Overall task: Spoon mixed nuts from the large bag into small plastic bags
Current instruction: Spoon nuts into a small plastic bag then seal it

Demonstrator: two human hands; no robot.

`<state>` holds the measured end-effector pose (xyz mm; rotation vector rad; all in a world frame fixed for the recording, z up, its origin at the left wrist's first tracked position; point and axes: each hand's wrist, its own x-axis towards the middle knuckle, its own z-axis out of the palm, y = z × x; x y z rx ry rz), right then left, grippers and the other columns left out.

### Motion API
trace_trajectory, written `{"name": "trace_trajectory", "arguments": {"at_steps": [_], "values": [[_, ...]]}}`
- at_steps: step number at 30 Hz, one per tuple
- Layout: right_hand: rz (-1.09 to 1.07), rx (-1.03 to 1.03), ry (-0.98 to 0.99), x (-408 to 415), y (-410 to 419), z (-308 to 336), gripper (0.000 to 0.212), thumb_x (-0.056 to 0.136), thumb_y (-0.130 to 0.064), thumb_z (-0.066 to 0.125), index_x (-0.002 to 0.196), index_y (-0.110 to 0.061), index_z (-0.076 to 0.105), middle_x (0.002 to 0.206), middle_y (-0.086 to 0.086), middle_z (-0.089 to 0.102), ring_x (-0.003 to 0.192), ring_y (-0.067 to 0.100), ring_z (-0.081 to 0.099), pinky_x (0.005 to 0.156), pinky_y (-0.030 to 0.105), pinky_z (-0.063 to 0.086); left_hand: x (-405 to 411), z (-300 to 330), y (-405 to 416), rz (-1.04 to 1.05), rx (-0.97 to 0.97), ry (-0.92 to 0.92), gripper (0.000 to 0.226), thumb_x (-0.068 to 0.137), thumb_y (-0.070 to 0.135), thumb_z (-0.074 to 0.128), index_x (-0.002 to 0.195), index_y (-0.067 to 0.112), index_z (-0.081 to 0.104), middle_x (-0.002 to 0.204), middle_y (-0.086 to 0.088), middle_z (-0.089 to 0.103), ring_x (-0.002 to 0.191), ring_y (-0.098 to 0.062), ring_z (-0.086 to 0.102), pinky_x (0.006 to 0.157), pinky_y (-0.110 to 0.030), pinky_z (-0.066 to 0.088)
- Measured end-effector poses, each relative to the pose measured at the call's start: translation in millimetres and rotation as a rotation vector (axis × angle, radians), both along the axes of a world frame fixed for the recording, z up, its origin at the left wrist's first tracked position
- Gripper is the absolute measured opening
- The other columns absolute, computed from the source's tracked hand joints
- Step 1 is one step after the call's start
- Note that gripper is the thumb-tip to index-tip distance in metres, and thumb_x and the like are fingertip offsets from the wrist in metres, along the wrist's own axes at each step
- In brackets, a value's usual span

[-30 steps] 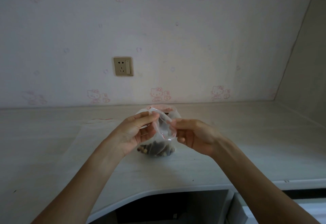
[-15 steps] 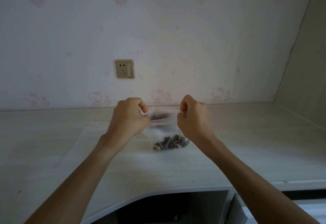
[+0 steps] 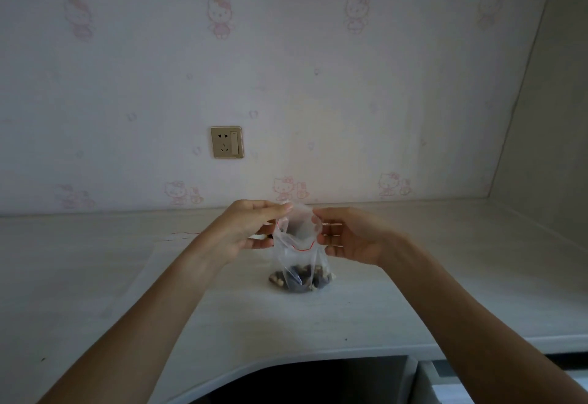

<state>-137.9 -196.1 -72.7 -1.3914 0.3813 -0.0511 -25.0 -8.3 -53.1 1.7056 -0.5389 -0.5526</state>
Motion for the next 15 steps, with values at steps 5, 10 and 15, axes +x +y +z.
{"name": "trace_trajectory", "arguments": {"at_steps": [5, 10, 15], "values": [[0.036, -0.124, -0.117, -3.6, -4.4, -3.6, 0.006, 0.085, -0.010, 0.079, 0.089, -0.007, 0.076, 0.083, 0.006, 0.070, 0.071, 0.015, 0.065, 0.058, 0.026, 0.050, 3.9, 2.1, 1.2, 0.014, -0.035, 0.007, 0.016, 0.077, 0.016, 0.090, 0.085, 0.019, 0.077, 0.062, 0.005, 0.062, 0.051, -0.006, 0.057, 0.052, -0.021, 0.053], [-0.236, -0.506, -0.227, -3.1, 1.0, 3.8, 0.017, 0.084, 0.009, 0.073, 0.078, -0.004, 0.063, 0.064, 0.012, 0.063, 0.052, 0.018, 0.063, 0.048, 0.032, 0.053, 8.2, 8.6, 4.6, 0.093, -0.018, -0.148, 0.025, 0.076, -0.001, 0.085, 0.069, 0.019, 0.073, 0.058, 0.004, 0.059, 0.050, -0.006, 0.057, 0.053, -0.024, 0.055], [-0.367, -0.889, -0.196, 3.6, 16.0, 7.8, 0.008, 0.087, 0.001, 0.054, 0.083, -0.005, 0.051, 0.061, 0.012, 0.063, 0.037, 0.026, 0.064, 0.035, 0.030, 0.047, 2.7, 7.4, 4.5, 0.248, 0.193, -0.839, 0.025, 0.073, -0.004, 0.066, 0.066, 0.021, 0.068, 0.059, 0.009, 0.061, 0.060, -0.015, 0.063, 0.059, -0.029, 0.054]]}}
